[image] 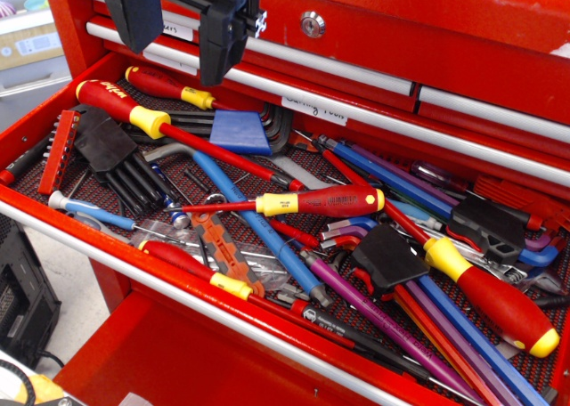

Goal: Pick up bit holder

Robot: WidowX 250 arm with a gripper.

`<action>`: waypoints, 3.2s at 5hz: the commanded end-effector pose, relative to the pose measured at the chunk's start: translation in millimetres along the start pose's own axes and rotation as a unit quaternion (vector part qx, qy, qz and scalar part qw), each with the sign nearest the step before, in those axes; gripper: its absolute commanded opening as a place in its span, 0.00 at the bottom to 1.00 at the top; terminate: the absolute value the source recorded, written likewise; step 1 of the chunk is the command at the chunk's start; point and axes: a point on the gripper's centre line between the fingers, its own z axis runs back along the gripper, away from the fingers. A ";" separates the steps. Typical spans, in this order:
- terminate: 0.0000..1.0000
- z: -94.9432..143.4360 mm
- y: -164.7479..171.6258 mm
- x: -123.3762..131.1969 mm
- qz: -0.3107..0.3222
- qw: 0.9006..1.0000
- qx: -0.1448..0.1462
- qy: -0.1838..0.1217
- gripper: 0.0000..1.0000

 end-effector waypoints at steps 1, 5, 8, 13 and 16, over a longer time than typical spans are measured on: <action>0.00 0.0 0.0 0.0 0.000 1.000 0.000 0.000 1.00; 0.00 -95.4 152.1 22.4 0.101 0.988 0.044 -0.111 1.00; 0.00 -151.3 186.7 12.5 0.085 0.992 0.011 -0.096 1.00; 0.00 -198.4 192.5 15.7 0.061 0.987 -0.036 -0.147 1.00; 0.00 -198.3 189.2 19.8 0.057 0.988 -0.032 -0.137 0.00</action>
